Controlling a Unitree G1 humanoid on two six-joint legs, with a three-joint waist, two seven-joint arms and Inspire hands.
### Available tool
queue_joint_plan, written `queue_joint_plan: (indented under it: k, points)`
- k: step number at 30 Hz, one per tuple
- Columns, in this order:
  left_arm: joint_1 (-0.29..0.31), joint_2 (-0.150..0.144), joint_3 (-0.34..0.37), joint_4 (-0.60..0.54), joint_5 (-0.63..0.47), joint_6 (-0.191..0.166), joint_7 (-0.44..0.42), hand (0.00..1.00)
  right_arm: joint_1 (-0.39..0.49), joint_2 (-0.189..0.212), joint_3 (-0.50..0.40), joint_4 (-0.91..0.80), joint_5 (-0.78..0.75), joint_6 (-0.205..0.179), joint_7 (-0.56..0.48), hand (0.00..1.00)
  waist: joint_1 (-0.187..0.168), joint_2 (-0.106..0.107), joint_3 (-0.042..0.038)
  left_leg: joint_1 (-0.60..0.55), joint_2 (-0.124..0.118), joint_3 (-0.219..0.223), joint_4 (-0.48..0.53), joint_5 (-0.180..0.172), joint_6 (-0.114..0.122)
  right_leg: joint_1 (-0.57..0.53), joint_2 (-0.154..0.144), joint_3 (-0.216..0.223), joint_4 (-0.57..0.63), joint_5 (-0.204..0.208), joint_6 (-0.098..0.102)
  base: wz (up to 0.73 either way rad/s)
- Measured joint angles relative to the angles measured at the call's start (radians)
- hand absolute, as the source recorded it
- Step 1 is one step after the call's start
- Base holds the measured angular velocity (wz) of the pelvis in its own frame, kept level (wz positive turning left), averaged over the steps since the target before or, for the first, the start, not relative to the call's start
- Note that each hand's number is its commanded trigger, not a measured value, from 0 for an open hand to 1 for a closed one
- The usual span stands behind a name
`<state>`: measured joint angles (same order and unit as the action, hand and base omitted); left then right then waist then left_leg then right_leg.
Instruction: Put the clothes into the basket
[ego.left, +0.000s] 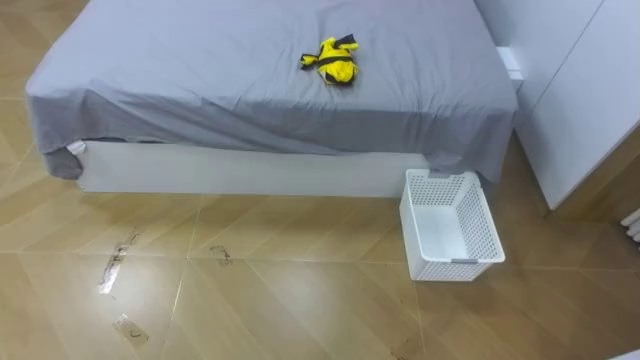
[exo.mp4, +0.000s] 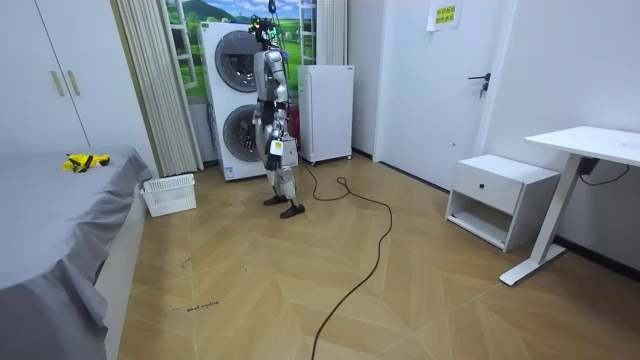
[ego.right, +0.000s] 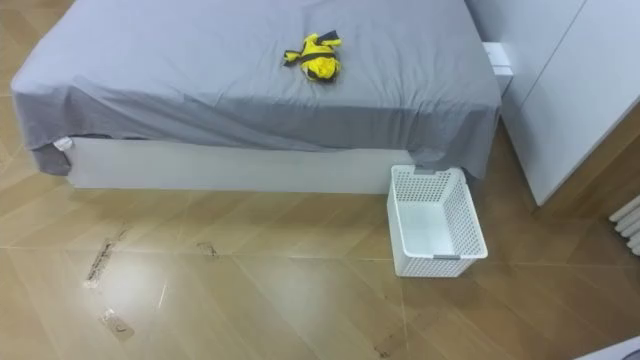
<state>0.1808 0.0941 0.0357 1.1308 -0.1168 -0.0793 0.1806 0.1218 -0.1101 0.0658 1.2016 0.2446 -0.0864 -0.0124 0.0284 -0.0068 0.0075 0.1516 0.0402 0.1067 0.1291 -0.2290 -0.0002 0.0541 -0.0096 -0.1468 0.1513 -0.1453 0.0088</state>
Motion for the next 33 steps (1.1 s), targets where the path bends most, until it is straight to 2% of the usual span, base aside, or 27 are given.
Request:
queue_joint_plan:
  k: [7, 21, 24, 25, 26, 29, 30, 31, 32, 33]
  points:
    - [0.004, -0.001, -0.002, -0.002, -0.001, -0.006, 0.013, 0.00, -0.001, 0.000, 0.002, 0.001, 0.001, 0.000, 0.002, 0.00, 0.000, -0.001, -0.0026, -0.002, 0.000, -0.001, 0.000, -0.001, 0.000, 0.004, 0.001, -0.001, 0.001, 0.000, 0.000, 0.00]
    - [0.008, -0.001, -0.003, -0.015, -0.011, -0.006, -0.015, 0.00, 0.008, 0.000, -0.001, -0.005, 0.003, 0.000, 0.014, 0.00, -0.008, 0.006, -0.0015, 0.002, 0.002, 0.000, 0.001, -0.005, -0.001, 0.012, 0.001, -0.008, -0.001, 0.000, 0.000, 0.01]
    - [0.009, 0.000, -0.001, -0.014, -0.011, -0.006, -0.016, 0.00, 0.004, -0.001, -0.002, -0.004, 0.001, 0.000, 0.015, 0.00, -0.008, 0.007, -0.0028, 0.000, 0.007, 0.006, 0.003, -0.011, -0.002, 0.008, 0.003, -0.008, 0.004, -0.001, -0.001, -0.06]
    - [0.013, 0.002, 0.002, -0.012, -0.012, -0.006, -0.017, 0.00, -0.003, -0.001, -0.004, -0.001, -0.018, 0.002, 0.015, 0.00, -0.001, 0.007, -0.0057, -0.001, 0.015, 0.029, 0.012, -0.020, -0.005, -0.005, 0.007, -0.006, 0.021, -0.006, -0.005, -0.28]
    - [0.015, 0.003, 0.003, -0.012, -0.013, -0.006, -0.017, 0.00, -0.005, 0.000, -0.004, -0.001, -0.024, 0.003, 0.017, 0.00, 0.002, 0.007, -0.0054, -0.002, 0.019, 0.032, 0.023, -0.028, -0.008, -0.006, 0.012, -0.008, 0.024, -0.009, -0.008, -0.37]
    - [0.023, 0.011, 0.004, -0.013, -0.080, -0.006, -0.018, 0.00, -0.004, 0.001, -0.002, -0.005, -0.026, 0.014, 0.028, 0.00, 0.001, 0.005, -0.0060, -0.026, 0.047, 0.039, 0.127, -0.078, -0.026, -0.011, 0.028, -0.025, 0.068, -0.050, -0.026, -0.17]
    - [0.023, 0.015, 0.009, -0.015, -0.116, -0.005, -0.019, 0.00, -0.007, 0.002, -0.002, -0.006, -0.024, 0.014, 0.036, 0.00, 0.001, -0.001, -0.0077, -0.060, 0.060, 0.046, 0.213, -0.098, -0.039, -0.030, 0.028, -0.029, 0.100, -0.078, -0.033, -0.09]
    - [0.025, 0.018, 0.026, -0.017, -0.144, -0.005, -0.022, 0.00, -0.006, 0.003, -0.003, -0.005, -0.022, 0.014, 0.043, 0.00, 0.002, -0.009, -0.0073, -0.109, 0.074, 0.057, 0.332, -0.100, -0.043, -0.037, 0.028, -0.026, 0.121, -0.095, -0.045, -0.10]
    - [0.024, 0.018, 0.031, -0.017, -0.153, -0.005, -0.023, 0.00, -0.006, 0.001, -0.007, -0.003, -0.024, 0.014, 0.046, 0.00, 0.002, -0.009, -0.0076, -0.140, 0.085, 0.058, 0.400, -0.099, -0.042, -0.034, 0.031, -0.024, 0.125, -0.102, -0.053, -0.07]
    - [0.027, 0.018, 0.044, -0.016, -0.171, -0.007, -0.027, 0.00, -0.005, -0.002, -0.011, -0.002, -0.028, 0.014, 0.048, 0.00, 0.001, -0.002, -0.0038, -0.209, 0.108, 0.042, 0.552, -0.080, -0.026, -0.016, 0.038, -0.010, 0.127, -0.114, -0.066, 0.00]
